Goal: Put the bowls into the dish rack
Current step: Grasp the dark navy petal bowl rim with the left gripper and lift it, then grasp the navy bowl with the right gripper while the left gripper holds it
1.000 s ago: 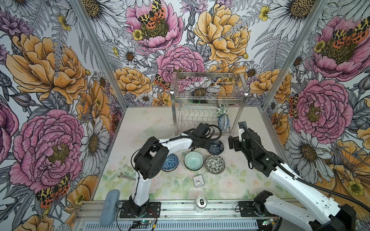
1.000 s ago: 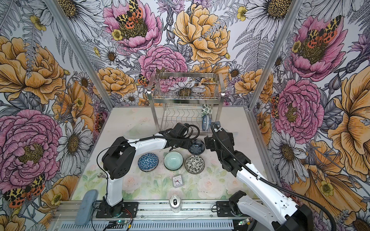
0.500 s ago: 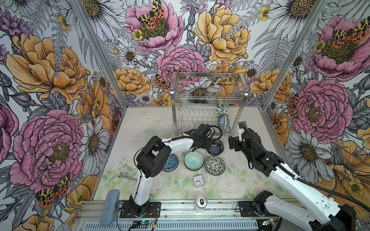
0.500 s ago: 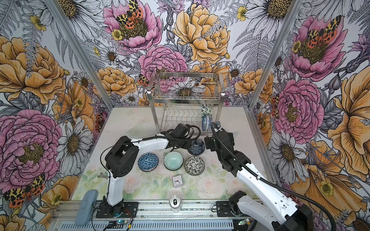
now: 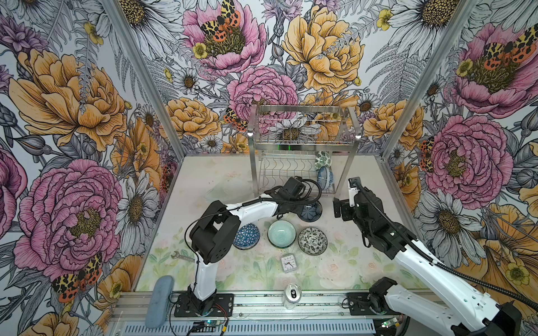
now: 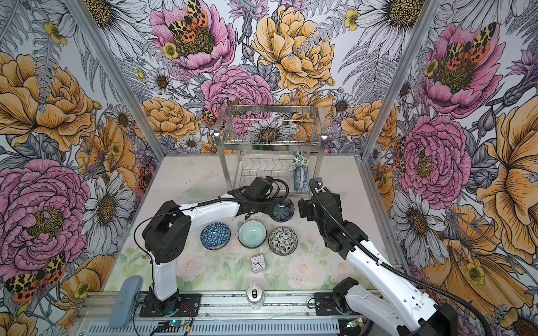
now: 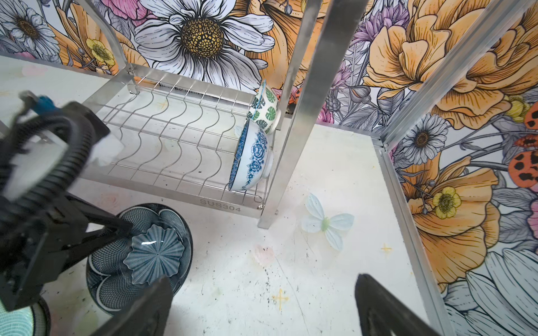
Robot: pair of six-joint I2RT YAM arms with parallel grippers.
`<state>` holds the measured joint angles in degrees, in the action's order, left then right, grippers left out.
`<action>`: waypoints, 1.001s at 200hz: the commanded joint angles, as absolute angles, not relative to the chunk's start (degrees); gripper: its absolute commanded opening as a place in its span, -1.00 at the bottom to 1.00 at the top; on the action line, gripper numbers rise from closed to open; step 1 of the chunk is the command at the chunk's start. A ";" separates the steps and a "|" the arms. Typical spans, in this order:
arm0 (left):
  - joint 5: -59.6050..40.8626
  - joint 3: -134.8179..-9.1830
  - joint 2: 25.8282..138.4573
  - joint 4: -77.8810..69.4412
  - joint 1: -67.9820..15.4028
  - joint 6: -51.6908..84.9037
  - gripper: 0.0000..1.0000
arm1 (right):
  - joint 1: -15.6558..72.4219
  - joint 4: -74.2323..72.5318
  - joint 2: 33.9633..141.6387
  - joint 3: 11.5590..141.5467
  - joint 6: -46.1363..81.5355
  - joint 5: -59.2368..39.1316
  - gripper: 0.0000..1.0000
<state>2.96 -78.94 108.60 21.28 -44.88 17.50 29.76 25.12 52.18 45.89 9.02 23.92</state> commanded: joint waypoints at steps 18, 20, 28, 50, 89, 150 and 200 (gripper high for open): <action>9.51 -75.67 96.62 13.22 -45.75 15.59 -1.00 | 29.95 24.65 53.35 51.00 13.93 16.93 0.99; 9.67 -75.50 96.25 13.02 -45.76 15.50 -1.00 | 30.08 24.44 53.63 51.27 14.14 16.58 1.00; 10.46 -74.76 95.03 12.19 -45.87 15.52 -1.00 | 30.68 23.50 54.69 51.98 14.97 15.49 1.00; 11.53 -73.17 92.30 10.10 -46.16 15.38 -1.00 | 32.59 20.73 57.97 53.87 17.16 13.66 0.99; 14.77 -72.60 89.94 8.66 -47.02 14.94 -1.00 | 34.19 18.12 65.12 57.41 22.51 13.30 0.90; 15.64 -71.73 88.16 7.08 -47.63 14.53 -1.00 | 34.40 16.74 72.51 58.92 31.08 15.37 0.51; 15.61 -71.44 87.45 6.19 -47.53 14.42 -1.00 | 34.52 12.74 73.67 56.56 33.93 14.10 0.20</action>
<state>14.39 -71.48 90.19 11.25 -47.29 14.76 34.13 16.84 73.25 57.43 31.51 14.48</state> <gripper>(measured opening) 0.075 0.633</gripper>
